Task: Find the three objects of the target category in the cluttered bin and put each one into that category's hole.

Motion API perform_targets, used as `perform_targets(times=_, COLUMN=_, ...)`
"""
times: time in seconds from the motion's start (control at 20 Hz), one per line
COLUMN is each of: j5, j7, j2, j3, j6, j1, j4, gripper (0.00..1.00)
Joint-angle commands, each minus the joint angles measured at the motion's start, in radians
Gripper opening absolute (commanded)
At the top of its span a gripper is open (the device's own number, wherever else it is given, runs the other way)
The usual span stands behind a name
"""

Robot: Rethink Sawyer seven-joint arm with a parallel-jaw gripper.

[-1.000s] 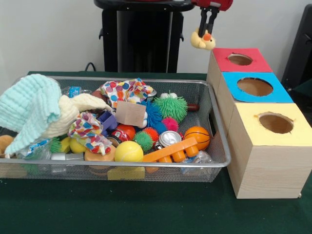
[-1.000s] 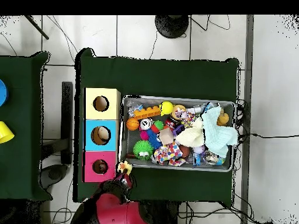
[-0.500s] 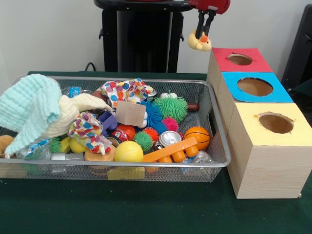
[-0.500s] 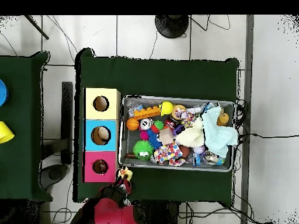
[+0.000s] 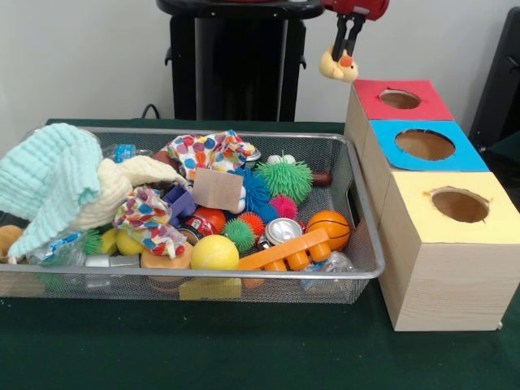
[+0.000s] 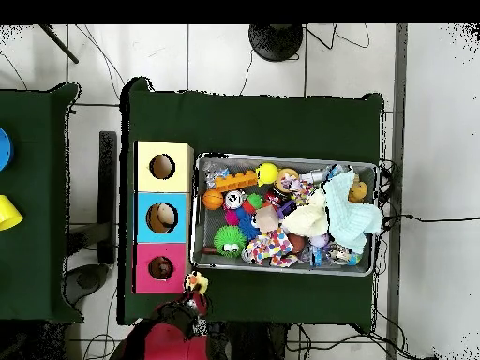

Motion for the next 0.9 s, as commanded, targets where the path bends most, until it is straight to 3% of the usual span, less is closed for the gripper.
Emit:
perform_targets(times=0.05, j5=0.064, j7=0.203, j2=-0.033, j3=0.083, j6=0.064, j1=-0.043, j4=0.047, gripper=0.0)
perform_targets(times=0.9, j5=0.2, j7=0.232, j2=-0.001, j3=0.058, j6=0.131, j1=0.051, j4=-0.017, gripper=0.0)
